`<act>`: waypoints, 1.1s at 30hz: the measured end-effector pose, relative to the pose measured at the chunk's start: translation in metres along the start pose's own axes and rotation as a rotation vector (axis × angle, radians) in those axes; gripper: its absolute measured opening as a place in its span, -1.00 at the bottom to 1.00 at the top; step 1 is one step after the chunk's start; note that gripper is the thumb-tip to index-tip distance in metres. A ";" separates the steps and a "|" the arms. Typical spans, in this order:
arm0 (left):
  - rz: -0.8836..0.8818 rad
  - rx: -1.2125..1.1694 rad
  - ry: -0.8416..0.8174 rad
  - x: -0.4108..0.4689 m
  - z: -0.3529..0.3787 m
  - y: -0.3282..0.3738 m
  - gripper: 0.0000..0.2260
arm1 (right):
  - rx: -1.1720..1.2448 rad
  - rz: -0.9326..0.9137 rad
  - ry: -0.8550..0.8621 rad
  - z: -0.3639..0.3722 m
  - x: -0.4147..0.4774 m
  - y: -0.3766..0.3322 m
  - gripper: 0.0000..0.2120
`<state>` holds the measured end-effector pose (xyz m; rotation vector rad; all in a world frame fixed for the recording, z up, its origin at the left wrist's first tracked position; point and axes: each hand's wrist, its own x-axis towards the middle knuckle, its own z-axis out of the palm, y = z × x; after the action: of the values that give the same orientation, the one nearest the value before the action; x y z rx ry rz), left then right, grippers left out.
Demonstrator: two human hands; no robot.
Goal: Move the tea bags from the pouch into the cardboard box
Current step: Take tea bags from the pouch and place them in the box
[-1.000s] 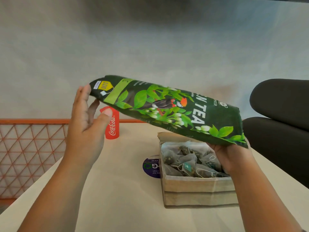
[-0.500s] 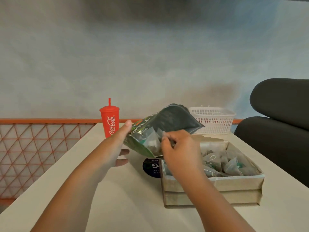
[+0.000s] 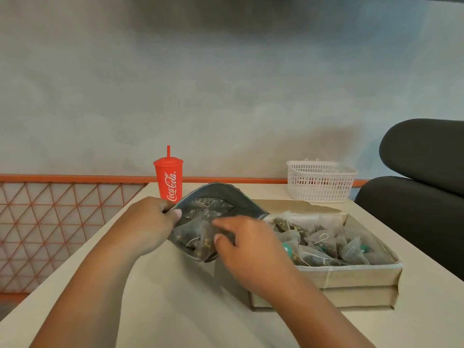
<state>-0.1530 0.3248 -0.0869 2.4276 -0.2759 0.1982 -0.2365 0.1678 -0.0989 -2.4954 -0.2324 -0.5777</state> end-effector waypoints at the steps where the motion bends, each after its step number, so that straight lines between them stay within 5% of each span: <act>1: -0.011 0.019 0.003 0.000 -0.002 -0.001 -0.83 | -0.022 -0.019 0.081 -0.003 0.000 0.000 -0.76; 6: -0.013 0.055 0.014 0.000 -0.005 -0.002 -0.77 | -0.175 -0.160 0.409 -0.014 0.005 0.013 -0.76; 11: -0.030 0.113 -0.034 -0.004 -0.008 0.002 -0.76 | -0.249 -0.067 -0.018 -0.015 0.008 0.021 -0.52; 17: 0.021 0.200 0.092 -0.021 -0.019 0.023 -0.71 | -0.211 -0.068 -0.043 -0.009 0.008 0.018 -0.41; 20: 0.191 0.052 0.231 -0.038 -0.026 0.040 -0.91 | -0.202 -0.071 -0.045 -0.009 0.008 0.017 -0.42; 23: 0.282 0.066 -0.010 -0.049 -0.020 0.050 -0.88 | -0.205 -0.082 -0.056 -0.008 0.008 0.015 -0.43; 26: 0.275 0.337 -0.305 -0.046 0.003 0.048 -0.79 | -0.192 -0.082 -0.078 -0.007 0.008 0.015 -0.42; 33: 0.226 0.958 -0.366 -0.019 0.044 0.032 -0.70 | -0.169 -0.093 -0.076 -0.005 0.007 0.014 -0.40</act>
<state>-0.1768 0.2753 -0.1046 3.3783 -0.7596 -0.0431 -0.2280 0.1539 -0.0984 -2.6848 -0.3435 -0.5621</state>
